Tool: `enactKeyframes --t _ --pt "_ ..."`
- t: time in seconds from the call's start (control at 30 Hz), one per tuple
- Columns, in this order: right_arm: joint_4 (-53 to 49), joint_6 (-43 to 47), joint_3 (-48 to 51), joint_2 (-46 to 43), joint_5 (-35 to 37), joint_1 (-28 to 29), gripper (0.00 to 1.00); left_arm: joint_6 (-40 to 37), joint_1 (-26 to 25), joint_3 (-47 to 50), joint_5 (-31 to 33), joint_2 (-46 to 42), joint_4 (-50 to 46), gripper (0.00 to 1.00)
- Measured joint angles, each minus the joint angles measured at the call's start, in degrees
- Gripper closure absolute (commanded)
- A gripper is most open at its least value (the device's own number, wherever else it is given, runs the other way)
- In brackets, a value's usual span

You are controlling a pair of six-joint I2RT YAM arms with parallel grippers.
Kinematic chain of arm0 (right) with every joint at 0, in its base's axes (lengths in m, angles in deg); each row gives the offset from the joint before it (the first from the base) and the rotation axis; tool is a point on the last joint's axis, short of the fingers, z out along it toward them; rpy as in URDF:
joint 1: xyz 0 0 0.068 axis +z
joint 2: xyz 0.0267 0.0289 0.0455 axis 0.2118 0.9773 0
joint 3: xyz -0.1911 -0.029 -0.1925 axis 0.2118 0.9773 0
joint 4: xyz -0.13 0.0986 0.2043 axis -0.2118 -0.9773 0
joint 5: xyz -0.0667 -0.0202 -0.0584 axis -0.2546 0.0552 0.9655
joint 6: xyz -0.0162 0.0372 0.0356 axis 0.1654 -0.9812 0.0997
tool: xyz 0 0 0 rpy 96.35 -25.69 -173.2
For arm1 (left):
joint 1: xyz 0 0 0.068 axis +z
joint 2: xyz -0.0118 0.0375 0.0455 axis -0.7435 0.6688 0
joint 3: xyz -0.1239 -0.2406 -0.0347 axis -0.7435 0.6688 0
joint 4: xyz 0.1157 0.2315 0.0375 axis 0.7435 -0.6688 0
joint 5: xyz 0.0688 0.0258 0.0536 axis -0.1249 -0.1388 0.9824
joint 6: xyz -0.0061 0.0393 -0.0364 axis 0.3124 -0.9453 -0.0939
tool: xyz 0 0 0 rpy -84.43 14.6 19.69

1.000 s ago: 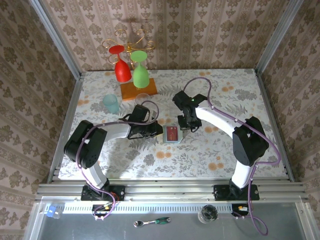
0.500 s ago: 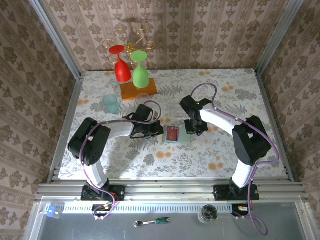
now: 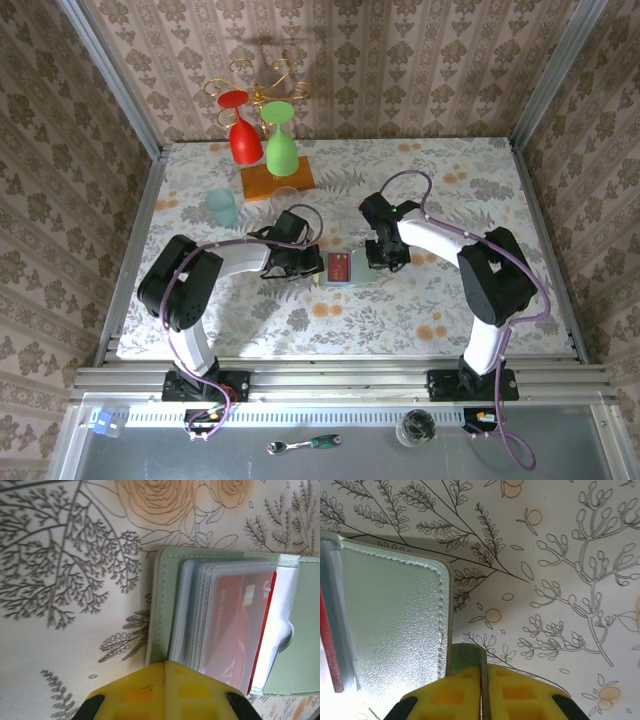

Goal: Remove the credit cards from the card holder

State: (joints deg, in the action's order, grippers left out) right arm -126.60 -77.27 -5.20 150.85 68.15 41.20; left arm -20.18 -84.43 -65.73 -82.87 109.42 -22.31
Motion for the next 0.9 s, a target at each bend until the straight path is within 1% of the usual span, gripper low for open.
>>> enactKeyframes --t 0.43,0.9 --pt "1.3 0.3 0.0 2.6 -1.0 -0.1 0.90 0.0 0.0 0.8 1.3 -0.9 -1.0 0.99" --pt "1.3 0.5 0.9 2.9 1.0 -0.3 0.89 0.0 0.7 1.3 0.6 -0.9 -0.6 1.00"
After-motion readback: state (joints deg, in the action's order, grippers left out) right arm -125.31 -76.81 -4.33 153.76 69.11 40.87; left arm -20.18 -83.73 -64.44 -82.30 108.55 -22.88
